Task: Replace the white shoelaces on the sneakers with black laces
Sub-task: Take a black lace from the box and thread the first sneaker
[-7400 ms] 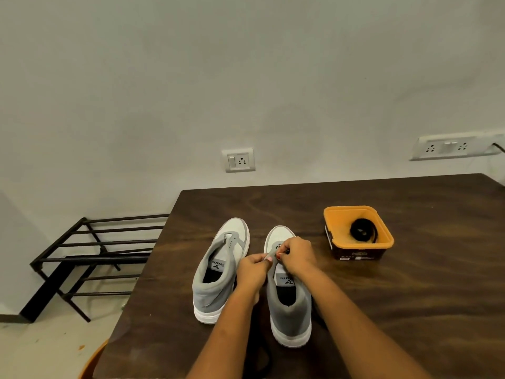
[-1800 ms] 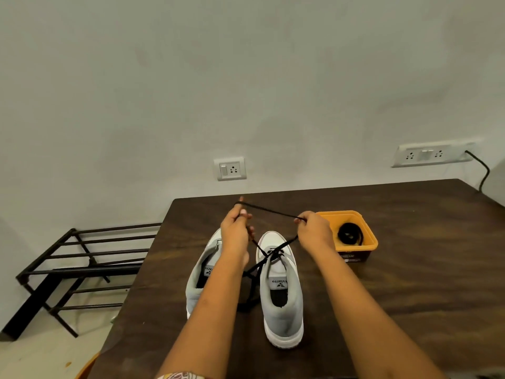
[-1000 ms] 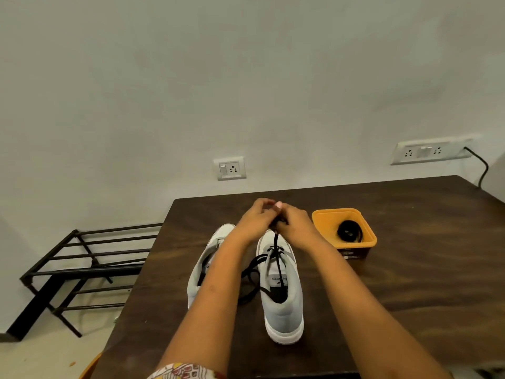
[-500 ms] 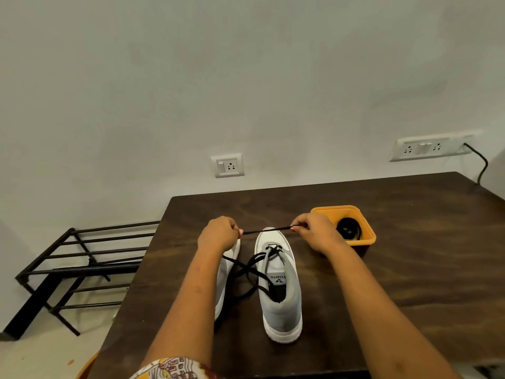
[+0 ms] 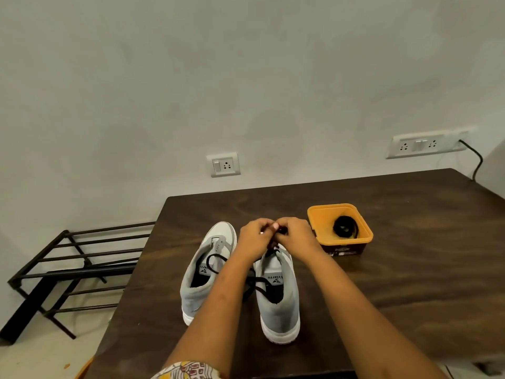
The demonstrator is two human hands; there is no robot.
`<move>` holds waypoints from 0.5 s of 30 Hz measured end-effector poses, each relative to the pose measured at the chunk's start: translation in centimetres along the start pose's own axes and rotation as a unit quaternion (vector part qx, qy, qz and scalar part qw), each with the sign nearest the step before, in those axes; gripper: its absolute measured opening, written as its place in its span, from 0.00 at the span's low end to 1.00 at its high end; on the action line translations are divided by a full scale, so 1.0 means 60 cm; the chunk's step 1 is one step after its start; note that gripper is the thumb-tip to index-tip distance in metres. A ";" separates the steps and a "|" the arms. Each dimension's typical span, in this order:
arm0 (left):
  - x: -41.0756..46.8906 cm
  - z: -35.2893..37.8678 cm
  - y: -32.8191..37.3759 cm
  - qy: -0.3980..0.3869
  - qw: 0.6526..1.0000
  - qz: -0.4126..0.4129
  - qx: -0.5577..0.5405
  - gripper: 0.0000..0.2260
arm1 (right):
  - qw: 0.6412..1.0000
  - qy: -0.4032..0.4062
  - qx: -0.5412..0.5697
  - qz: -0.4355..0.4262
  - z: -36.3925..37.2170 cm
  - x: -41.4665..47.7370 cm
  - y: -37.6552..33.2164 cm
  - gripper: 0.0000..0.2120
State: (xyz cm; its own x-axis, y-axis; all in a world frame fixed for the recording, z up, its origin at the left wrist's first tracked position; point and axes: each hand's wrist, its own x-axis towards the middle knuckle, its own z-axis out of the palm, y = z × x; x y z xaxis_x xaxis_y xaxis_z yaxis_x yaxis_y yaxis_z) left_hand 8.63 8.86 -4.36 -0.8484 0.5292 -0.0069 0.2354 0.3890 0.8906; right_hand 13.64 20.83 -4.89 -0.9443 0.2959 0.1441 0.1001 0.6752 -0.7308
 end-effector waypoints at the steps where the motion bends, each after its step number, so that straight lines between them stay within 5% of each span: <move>1: 0.000 -0.001 -0.005 -0.009 1.000 -0.007 0.008 0.06 | 0.999 0.011 0.029 0.004 0.002 -0.004 0.004 0.05; 5: -0.005 -0.013 -0.030 0.014 0.995 -0.036 0.092 0.05 | 0.994 0.004 0.088 0.071 0.020 -0.020 0.029 0.10; 10: -0.012 -0.007 -0.039 0.048 0.987 -0.049 0.143 0.04 | 0.983 -0.065 -0.013 0.169 0.056 -0.045 0.035 0.19; 15: -0.024 0.030 -0.039 0.042 0.978 -0.040 0.202 0.06 | 0.979 0.057 -0.006 0.195 0.079 -0.058 0.049 0.09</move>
State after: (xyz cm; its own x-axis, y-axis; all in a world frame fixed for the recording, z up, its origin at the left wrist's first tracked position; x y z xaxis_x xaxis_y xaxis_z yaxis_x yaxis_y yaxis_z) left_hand 10.17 8.57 -7.24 -0.9032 0.4288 -0.0165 0.3214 0.7015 0.6361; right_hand 15.73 18.62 -10.71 -0.7929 0.6052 -0.0702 0.4497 0.5036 -0.7377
